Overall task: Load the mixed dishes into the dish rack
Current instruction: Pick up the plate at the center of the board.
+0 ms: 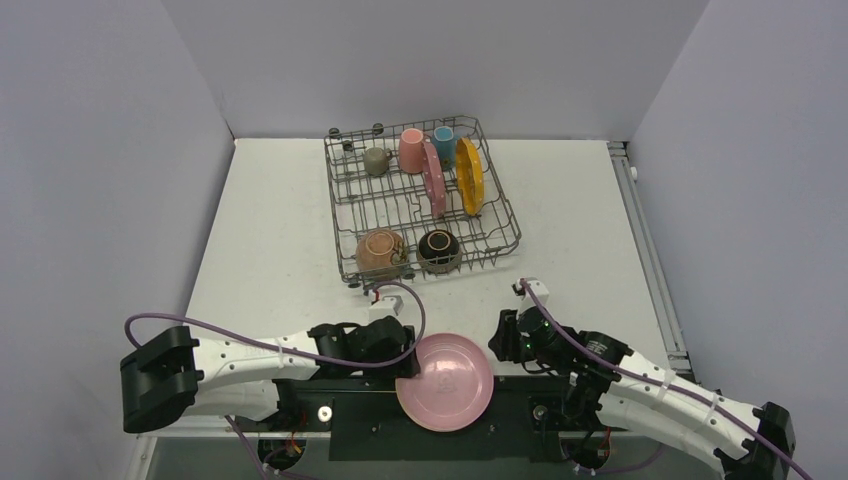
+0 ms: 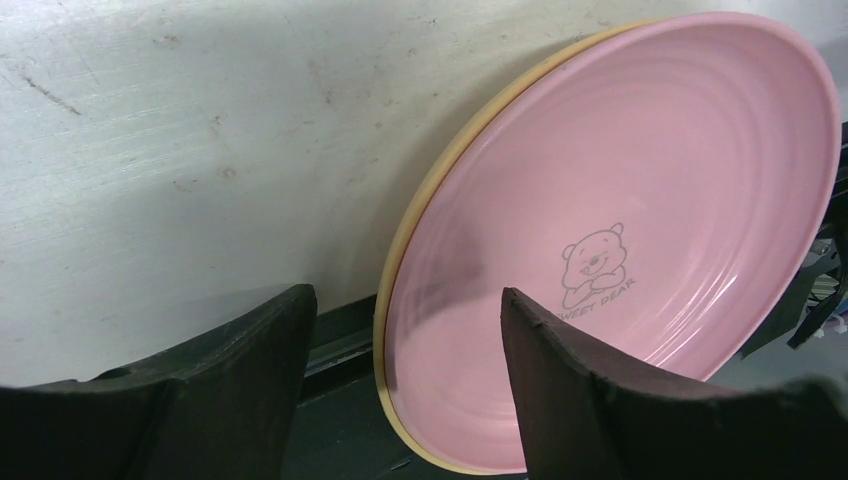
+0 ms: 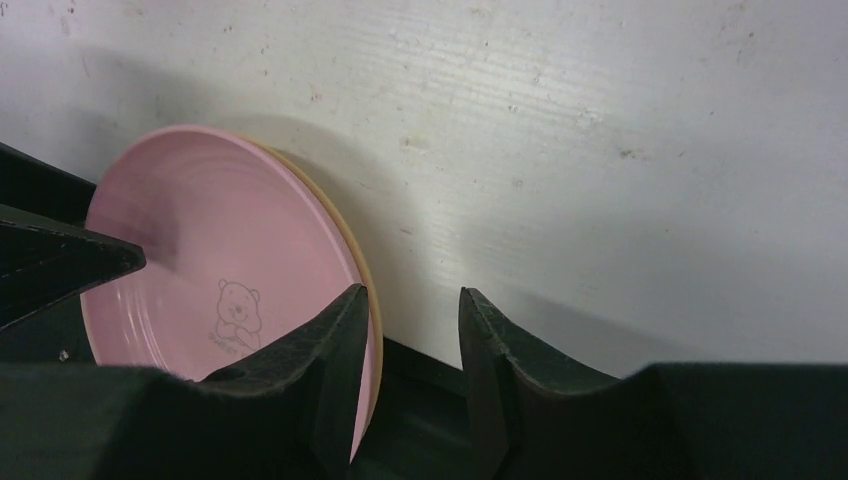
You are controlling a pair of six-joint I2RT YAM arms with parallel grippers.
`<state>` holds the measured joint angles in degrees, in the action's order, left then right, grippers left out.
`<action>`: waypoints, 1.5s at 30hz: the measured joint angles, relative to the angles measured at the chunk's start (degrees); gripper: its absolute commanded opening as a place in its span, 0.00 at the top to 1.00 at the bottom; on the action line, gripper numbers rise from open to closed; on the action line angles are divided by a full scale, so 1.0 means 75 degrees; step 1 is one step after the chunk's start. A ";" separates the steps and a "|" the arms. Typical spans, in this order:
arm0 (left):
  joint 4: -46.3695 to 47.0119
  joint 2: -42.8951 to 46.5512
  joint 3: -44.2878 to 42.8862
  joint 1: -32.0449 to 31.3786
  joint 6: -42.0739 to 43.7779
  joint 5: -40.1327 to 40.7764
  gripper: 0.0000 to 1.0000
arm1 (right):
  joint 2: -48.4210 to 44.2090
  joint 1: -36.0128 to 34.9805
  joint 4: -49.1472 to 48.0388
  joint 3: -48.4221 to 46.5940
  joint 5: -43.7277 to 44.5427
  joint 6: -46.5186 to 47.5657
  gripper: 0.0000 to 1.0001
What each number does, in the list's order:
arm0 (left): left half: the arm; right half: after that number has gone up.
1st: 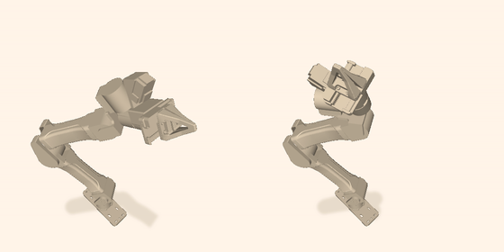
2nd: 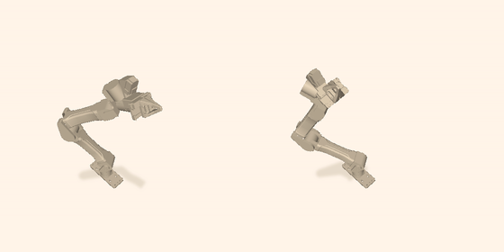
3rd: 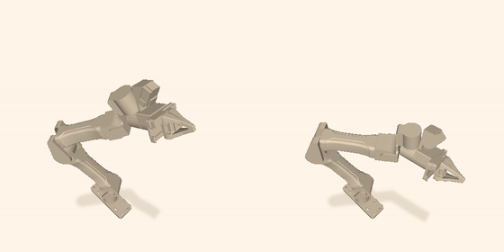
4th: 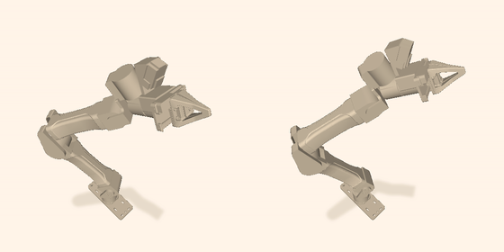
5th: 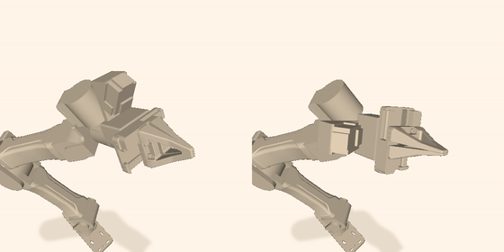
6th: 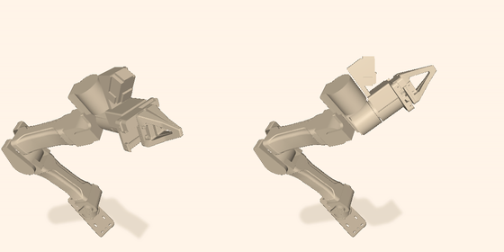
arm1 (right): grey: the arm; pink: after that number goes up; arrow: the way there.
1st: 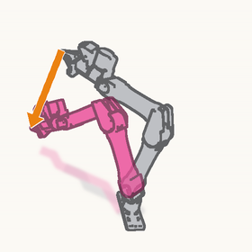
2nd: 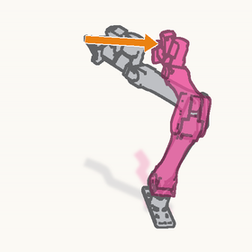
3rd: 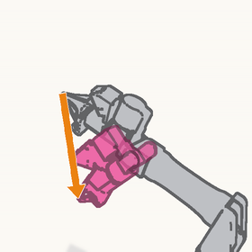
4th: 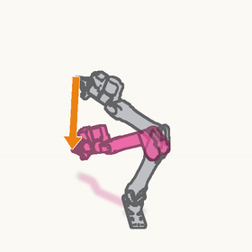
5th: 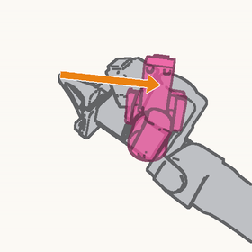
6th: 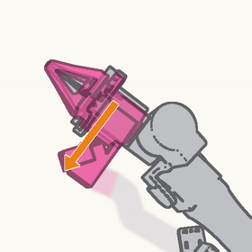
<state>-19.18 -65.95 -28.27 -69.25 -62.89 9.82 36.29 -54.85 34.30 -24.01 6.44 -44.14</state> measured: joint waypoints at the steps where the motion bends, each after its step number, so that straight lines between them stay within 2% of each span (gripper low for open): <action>1: 0.0044 -0.0020 0.0009 -0.0006 -0.0015 -0.0003 0.38 | 0.0000 -0.0003 -0.0041 0.0131 -0.0061 -0.0067 0.67; 15: 0.0233 -0.0029 0.0087 -0.0012 -0.0076 0.0000 0.39 | 0.0816 -0.0667 -0.0947 0.0458 -0.0449 -0.0469 0.74; 19: 0.0262 0.0000 0.0114 -0.0012 -0.0076 0.0000 0.39 | 0.1072 -0.0938 -0.1029 0.0458 -0.0379 -0.0527 0.81; 21: 0.0274 0.0032 0.0137 -0.0012 -0.0076 0.0000 0.39 | 0.1189 -0.1029 -0.1023 0.0458 -0.0300 -0.0557 0.88; 22: 0.0271 0.0044 0.0140 -0.0012 -0.0079 0.0000 0.39 | 0.1241 -0.1064 -0.1020 0.0455 -0.0262 -0.0560 0.96; 24: 0.0268 0.0064 0.0154 -0.0012 -0.0076 0.0000 0.37 | 0.1338 -0.1122 -0.0991 0.0437 -0.0154 -0.0568 1.00; 34: -0.0076 0.0367 0.0149 -0.0012 -0.0050 0.0192 0.13 | 0.1335 -0.1524 -0.0082 -0.0341 0.0769 -0.0560 1.00; 38: -0.0656 0.0699 -0.0015 -0.0012 0.0032 0.0437 0.10 | 0.1198 -0.1673 0.0262 -0.0781 0.1119 -0.0551 1.00; 45: -0.1189 0.1483 -0.0560 -0.0012 0.0216 0.0583 0.09 | 0.1040 -0.1804 0.0667 -0.1335 0.1451 -0.0522 1.00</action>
<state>-28.10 -54.83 -32.47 -69.34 -61.28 14.20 44.10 -68.38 39.31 -34.02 17.32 -48.05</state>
